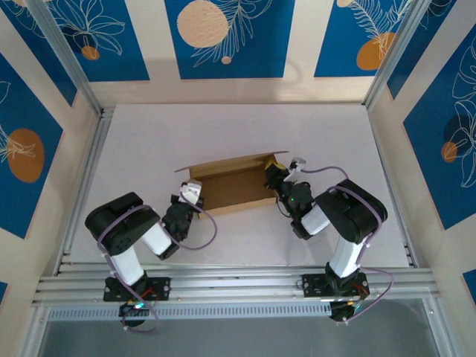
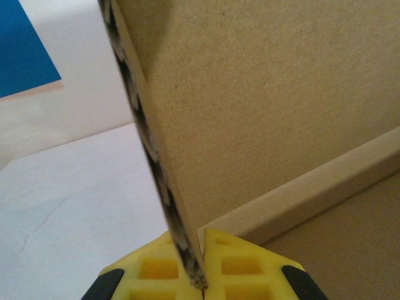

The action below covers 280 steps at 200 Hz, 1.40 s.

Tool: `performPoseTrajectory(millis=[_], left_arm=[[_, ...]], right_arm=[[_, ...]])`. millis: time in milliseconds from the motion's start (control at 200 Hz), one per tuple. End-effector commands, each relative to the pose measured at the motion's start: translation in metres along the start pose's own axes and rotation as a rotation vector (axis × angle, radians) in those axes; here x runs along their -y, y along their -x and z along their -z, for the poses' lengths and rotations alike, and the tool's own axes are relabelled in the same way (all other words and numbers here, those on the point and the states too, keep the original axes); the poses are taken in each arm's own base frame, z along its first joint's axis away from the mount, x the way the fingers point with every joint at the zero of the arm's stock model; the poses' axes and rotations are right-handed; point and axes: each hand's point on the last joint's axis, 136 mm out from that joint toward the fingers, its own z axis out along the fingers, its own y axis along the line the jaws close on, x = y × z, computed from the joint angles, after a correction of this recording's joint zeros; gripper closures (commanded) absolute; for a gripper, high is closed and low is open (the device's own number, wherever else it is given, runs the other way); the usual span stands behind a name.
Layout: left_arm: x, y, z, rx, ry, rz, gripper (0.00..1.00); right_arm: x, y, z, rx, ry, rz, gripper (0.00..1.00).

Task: Fold the paper box

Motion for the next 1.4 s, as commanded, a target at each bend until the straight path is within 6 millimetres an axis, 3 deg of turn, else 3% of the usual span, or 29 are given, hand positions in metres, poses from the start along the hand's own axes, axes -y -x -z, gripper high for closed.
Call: performPoseTrajectory(millis=[0,165,335,540,665,810,1015,1130,1190,1286,1396], left_arm=[[0.057,-0.031,0.001,-0.088,-0.22,-0.172,0.96],[0.056,-0.029,-0.024,-0.086,-0.113,-0.231,1.0],[0.068,-0.046,-0.037,-0.117,-0.113,-0.247,1.0],[0.064,-0.057,-0.044,-0.141,-0.093,-0.293,1.0],[0.065,-0.06,-0.046,-0.142,-0.108,-0.303,1.0],[0.067,-0.063,-0.047,-0.148,-0.116,-0.312,1.0],[0.067,-0.064,-0.05,-0.148,-0.107,-0.319,1.0],[0.067,-0.063,-0.05,-0.145,-0.107,-0.322,1.0],[0.069,-0.063,-0.05,-0.145,-0.113,-0.323,1.0],[0.07,-0.065,-0.05,-0.147,-0.119,-0.327,1.0],[0.071,-0.065,-0.05,-0.146,-0.123,-0.332,1.0]], right_arm=[[0.015,-0.119,0.038,-0.469,0.028,0.057,0.89],[0.019,-0.113,0.025,-0.462,0.036,0.088,0.86],[0.036,-0.103,0.013,-0.455,-0.002,0.054,0.81],[0.046,-0.081,0.013,-0.436,-0.008,-0.008,0.57],[0.045,-0.062,0.019,-0.419,-0.024,-0.03,0.48],[0.015,-0.044,0.035,-0.447,0.015,-0.048,0.43],[-0.055,-0.01,0.069,-0.597,0.089,-0.003,0.44],[-0.089,0.015,0.091,-0.6,0.161,0.068,0.59],[-0.097,0.033,0.099,-0.586,0.136,0.047,0.7],[-0.108,0.061,0.092,-0.628,0.056,0.001,0.67],[-0.118,0.079,0.059,-0.687,-0.02,-0.038,0.61]])
